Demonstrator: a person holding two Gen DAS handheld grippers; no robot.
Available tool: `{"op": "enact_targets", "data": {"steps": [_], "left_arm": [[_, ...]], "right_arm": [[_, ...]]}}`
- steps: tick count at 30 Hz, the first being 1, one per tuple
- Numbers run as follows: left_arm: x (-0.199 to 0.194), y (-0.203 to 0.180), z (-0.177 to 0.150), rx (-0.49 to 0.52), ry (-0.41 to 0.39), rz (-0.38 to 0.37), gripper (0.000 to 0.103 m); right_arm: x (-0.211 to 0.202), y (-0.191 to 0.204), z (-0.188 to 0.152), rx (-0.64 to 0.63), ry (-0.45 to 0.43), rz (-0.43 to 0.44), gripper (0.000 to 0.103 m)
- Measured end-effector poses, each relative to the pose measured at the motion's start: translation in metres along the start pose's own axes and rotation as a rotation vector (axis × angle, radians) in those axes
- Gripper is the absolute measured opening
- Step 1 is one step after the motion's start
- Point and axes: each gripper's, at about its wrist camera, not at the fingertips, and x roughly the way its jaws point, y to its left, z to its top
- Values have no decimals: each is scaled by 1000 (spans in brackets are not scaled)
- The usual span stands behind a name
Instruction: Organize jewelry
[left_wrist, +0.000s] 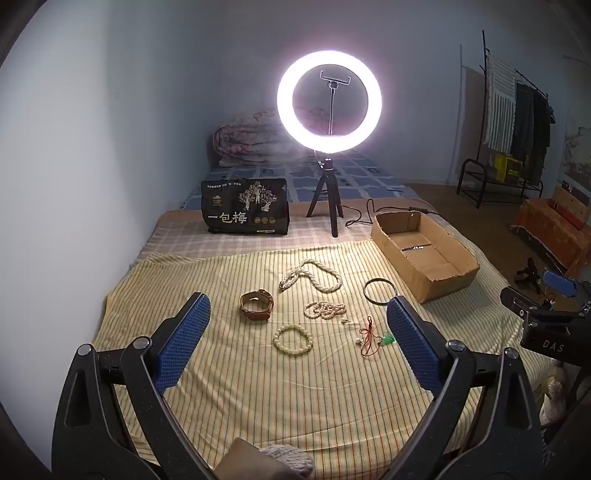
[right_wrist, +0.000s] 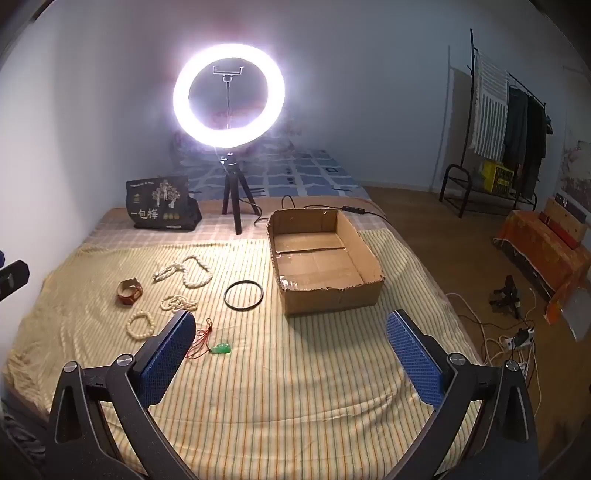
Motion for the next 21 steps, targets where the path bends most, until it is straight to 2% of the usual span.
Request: {"op": "enact_targets", "data": {"steps": [21], "left_arm": [[-5, 5, 8, -22, -20, -10, 98]], "right_arm": [[-1, -1, 0, -3, 4, 2, 102]]}}
